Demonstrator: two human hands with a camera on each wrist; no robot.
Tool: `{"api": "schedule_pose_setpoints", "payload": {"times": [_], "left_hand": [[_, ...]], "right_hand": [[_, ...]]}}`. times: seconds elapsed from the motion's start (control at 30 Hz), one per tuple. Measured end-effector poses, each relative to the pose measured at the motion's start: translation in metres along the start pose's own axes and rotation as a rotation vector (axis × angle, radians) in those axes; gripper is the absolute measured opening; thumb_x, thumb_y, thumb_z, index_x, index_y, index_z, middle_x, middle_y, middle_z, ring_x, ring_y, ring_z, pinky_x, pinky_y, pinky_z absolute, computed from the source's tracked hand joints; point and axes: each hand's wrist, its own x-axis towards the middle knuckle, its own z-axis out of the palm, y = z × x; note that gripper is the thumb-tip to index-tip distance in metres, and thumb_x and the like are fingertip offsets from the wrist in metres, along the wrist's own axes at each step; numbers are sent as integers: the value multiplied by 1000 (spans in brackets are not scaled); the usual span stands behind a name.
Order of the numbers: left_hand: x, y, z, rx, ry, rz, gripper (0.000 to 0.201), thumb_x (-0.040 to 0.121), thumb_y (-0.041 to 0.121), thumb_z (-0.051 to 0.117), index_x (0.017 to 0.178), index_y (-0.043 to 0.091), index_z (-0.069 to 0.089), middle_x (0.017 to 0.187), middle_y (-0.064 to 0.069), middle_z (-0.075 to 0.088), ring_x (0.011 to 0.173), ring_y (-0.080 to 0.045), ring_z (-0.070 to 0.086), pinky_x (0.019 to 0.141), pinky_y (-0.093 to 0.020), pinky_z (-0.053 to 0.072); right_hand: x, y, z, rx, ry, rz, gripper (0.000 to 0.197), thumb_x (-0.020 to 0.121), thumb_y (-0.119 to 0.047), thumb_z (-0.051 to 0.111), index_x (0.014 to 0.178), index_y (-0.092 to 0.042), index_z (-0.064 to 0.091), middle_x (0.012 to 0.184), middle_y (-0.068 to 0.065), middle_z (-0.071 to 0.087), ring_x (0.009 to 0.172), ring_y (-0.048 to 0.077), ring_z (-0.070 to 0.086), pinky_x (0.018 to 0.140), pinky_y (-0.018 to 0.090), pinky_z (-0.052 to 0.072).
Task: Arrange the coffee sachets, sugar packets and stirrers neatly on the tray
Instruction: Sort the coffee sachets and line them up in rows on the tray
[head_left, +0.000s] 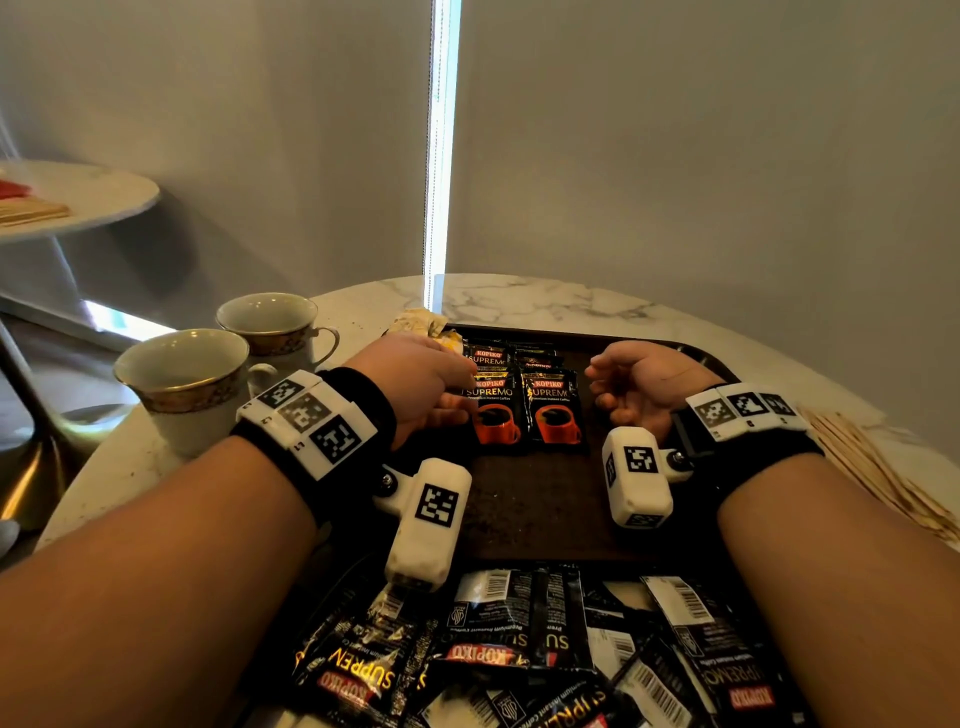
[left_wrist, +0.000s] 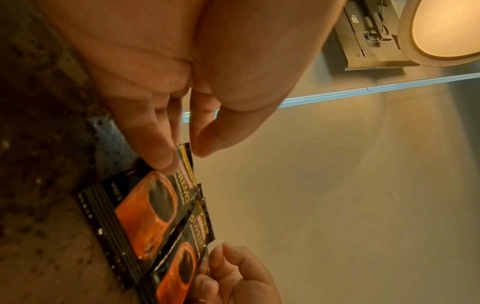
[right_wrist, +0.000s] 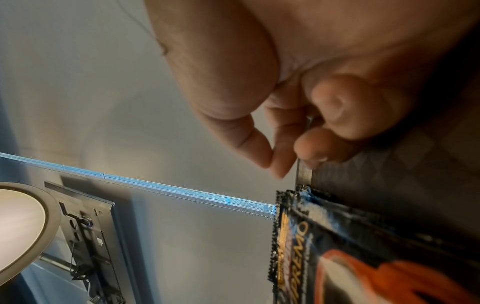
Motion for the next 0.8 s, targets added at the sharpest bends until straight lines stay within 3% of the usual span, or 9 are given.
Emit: {"api": "schedule_pose_setpoints", "payload": {"times": [0.43, 0.53, 0.63, 0.8], "left_hand": [[-3, 2, -1, -27, 16, 4, 11, 91, -4, 63, 98, 5, 62, 101, -18, 66, 74, -25, 67, 58, -30, 56], [-3, 4, -3, -11, 13, -17, 9, 92, 0, 62, 92, 7, 59, 84, -12, 62, 65, -20, 58, 55, -30, 53], [-7, 7, -4, 16, -63, -107, 6, 95, 6, 58, 94, 10, 53, 60, -2, 47, 55, -16, 49, 51, -29, 51], [-12, 7, 1, 58, -165, -209, 4, 97, 11, 53, 94, 12, 51, 60, -2, 45, 57, -19, 53, 66, -36, 53]], "right_hand": [[-1, 1, 0, 3, 8, 0, 21, 92, -16, 54, 75, -6, 58, 65, 5, 51, 48, 13, 43, 33, 18, 30], [-1, 0, 0, -1, 10, 4, 20, 92, -17, 55, 76, -6, 59, 67, 5, 52, 49, 13, 44, 33, 19, 31], [-1, 0, 0, 3, 14, 2, 20, 92, -17, 55, 76, -6, 59, 67, 5, 52, 50, 13, 44, 33, 18, 31], [-1, 0, 1, 8, 11, 9, 21, 92, -17, 54, 75, -6, 58, 66, 5, 52, 48, 13, 44, 32, 18, 31]]}}
